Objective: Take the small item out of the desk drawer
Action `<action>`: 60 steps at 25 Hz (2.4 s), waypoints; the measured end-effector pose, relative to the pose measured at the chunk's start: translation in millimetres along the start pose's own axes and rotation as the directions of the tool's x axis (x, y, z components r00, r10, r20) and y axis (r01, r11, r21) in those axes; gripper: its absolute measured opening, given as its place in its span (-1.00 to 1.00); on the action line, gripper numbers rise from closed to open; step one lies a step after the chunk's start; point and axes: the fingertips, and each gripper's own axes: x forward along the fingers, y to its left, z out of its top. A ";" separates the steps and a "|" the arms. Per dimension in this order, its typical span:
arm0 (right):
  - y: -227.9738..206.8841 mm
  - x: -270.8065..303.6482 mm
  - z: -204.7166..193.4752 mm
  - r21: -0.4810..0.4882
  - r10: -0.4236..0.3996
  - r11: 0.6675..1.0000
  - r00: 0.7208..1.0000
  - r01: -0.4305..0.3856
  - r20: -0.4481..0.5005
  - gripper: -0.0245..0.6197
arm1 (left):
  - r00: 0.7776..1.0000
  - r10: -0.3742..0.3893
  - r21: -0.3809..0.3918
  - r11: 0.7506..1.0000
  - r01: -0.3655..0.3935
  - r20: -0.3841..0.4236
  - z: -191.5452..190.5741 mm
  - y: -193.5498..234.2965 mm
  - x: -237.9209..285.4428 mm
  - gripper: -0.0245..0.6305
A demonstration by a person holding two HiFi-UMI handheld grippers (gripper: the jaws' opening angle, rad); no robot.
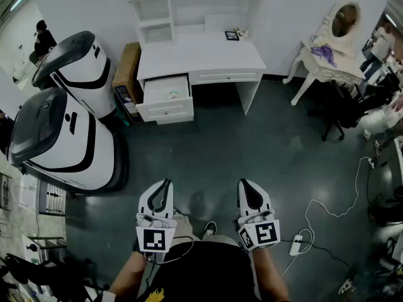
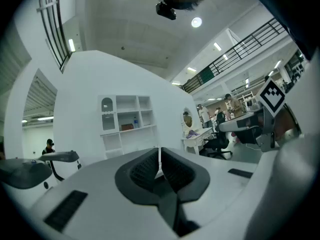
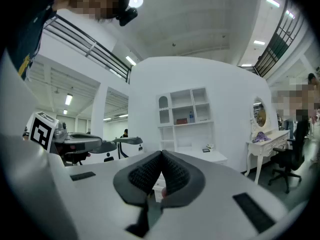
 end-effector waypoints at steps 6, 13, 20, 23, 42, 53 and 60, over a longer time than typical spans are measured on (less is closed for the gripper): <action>-0.3 -30.3 24.6 -0.053 -0.031 0.998 0.997 0.035 0.069 -0.88 | 0.997 0.076 -0.181 0.981 -0.076 -0.002 3.3 8.3 -29.9 -0.84; -9.3 -43.3 35.8 -0.049 -0.039 0.998 0.996 0.043 0.083 -0.88 | 0.987 0.158 -0.282 0.946 -0.158 -0.021 -0.8 30.7 -44.2 -0.84; -18.3 -28.6 26.2 -0.018 -0.043 0.999 0.999 0.044 0.033 0.11 | 0.967 0.234 -0.271 0.929 -0.253 -0.102 -17.4 49.0 -48.3 -0.49; -21.5 -12.3 11.9 0.032 -0.022 0.999 0.999 0.023 -0.025 0.46 | 0.959 0.220 -0.262 0.929 -0.262 -0.179 -32.9 55.8 -49.7 -0.10; 124.7 292.6 32.7 -0.015 0.090 0.996 0.986 -0.093 -0.140 0.91 | 0.961 0.248 -0.365 0.889 -0.276 -0.122 -151.5 310.3 15.1 0.39; 180.7 428.4 14.5 0.025 0.125 0.992 0.979 -0.123 -0.163 0.87 | 0.971 0.140 -0.334 0.921 -0.200 -0.193 -215.5 385.5 53.4 0.39; 152.1 525.4 -13.2 0.033 0.172 0.985 0.964 -0.169 -0.205 0.85 | 0.956 0.184 -0.306 0.918 -0.251 -0.230 -244.9 428.1 125.6 0.39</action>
